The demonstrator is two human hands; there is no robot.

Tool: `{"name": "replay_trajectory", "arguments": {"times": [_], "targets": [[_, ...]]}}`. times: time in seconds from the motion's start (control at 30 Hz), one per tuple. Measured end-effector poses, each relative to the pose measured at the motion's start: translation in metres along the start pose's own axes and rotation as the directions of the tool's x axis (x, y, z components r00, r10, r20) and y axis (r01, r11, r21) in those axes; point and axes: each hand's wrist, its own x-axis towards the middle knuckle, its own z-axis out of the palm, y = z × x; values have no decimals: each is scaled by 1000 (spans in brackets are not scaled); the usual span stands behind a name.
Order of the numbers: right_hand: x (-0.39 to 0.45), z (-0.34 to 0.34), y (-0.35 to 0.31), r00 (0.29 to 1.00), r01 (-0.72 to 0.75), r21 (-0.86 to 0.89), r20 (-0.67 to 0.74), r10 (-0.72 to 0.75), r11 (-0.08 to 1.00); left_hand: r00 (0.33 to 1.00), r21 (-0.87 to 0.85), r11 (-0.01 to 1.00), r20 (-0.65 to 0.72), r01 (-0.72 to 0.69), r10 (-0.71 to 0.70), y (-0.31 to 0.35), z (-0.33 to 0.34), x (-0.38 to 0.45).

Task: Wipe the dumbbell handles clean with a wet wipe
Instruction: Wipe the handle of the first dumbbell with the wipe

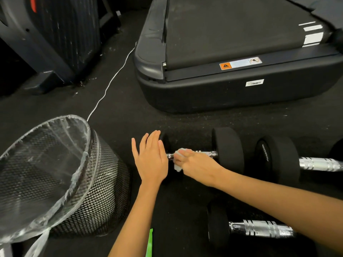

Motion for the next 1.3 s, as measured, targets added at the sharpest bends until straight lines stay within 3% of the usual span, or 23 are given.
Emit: {"name": "replay_trajectory", "arguments": {"times": [0.13, 0.23, 0.47, 0.67, 0.77, 0.9, 0.97, 1.03, 1.1, 1.13, 1.2, 1.23, 1.3], "targets": [[35, -4, -1, 975, -221, 259, 45, 217, 940, 1000, 10, 1000, -9, 15, -15, 2, 1, -2], [36, -3, 1, 961, -276, 351, 91, 261, 895, 1000, 2, 1000, -1, 6, -6, 0, 1, -1], [27, -9, 12, 947, -320, 344, 127, 294, 883, 1000, 5, 1000, 1, 9, -9, 1, 0, -3], [6, -13, 12, 966, -246, 278, 145, 213, 928, 997, 31, 997, 35, -69, 67, 14, -13, -4], [-1, -16, 16, 976, -209, 195, 98, 193, 958, 970, -231, 965, 178, -122, 165, 46, -19, -23], [-6, -20, 21, 977, -195, 90, 109, 185, 977, 903, -436, 890, 424, 132, 74, 48, 0, -53], [-8, -27, 23, 977, -186, 69, 115, 177, 980, 915, -433, 894, 397, 120, 70, 42, 12, -57], [-15, -41, 29, 977, -211, 138, 57, 205, 968, 938, -383, 924, 321, 5, 128, 41, 19, -56], [-28, -51, 39, 933, -304, 208, -134, 335, 930, 946, -282, 955, 272, -98, 177, 40, 25, -56], [-35, -51, 45, 860, -369, 245, -276, 429, 897, 949, -218, 966, 247, -142, 195, 41, 28, -56], [-52, -44, 56, 643, -493, 370, -454, 617, 787, 950, -136, 970, 213, -202, 228, 43, 32, -57], [-61, -38, 59, 573, -533, 415, -464, 676, 737, 952, -118, 968, 191, -221, 241, 45, 34, -56], [-71, -26, 58, 570, -581, 424, -398, 719, 695, 950, -93, 962, 159, -256, 268, 49, 40, -52]]}}
